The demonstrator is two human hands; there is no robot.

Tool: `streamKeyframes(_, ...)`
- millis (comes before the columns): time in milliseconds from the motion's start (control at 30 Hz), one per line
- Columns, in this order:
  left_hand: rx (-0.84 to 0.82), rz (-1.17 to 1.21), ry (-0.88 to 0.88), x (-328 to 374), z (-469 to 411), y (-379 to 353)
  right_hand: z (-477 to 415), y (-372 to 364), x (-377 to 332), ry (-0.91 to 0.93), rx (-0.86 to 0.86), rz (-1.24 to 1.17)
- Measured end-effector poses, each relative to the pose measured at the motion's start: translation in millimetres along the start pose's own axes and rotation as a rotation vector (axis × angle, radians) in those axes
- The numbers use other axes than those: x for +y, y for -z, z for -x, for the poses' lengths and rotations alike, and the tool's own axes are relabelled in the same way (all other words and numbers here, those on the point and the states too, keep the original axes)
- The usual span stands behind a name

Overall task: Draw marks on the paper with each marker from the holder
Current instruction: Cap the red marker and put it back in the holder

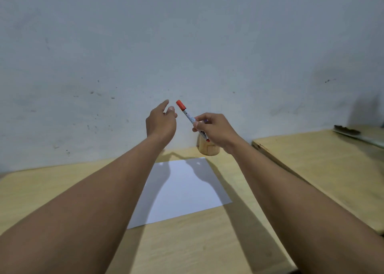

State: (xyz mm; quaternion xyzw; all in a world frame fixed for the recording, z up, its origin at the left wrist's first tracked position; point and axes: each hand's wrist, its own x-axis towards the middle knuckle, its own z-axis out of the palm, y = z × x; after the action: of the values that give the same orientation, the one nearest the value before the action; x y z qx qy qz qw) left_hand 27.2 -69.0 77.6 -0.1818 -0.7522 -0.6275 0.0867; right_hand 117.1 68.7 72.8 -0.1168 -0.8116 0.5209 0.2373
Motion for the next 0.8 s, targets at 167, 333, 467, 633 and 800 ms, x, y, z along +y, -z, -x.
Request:
streamKeyframes(167, -0.129, -0.165, 0.064, -26, -3, -34, -27, 27, 13, -0.025, 0.096, -0.02)
streamKeyframes(333, -0.29, -0.239, 0.101, -54, -2, -78, -56, 46, 23, -0.026, 0.193, 0.031)
streamKeyframes(467, -0.351, -0.28, 0.063, -65, -1, -106, -78, 50, 40, 0.006, 0.24, 0.145)
streamKeyframes(633, -0.295, -0.293, 0.01, -76, -4, -128, -92, 45, 63, -0.032, 0.219, 0.261)
streamKeyframes(800, -0.241, -0.254, 0.004, -79, 0, -135, -101, 32, 82, -0.139, 0.159, 0.381)
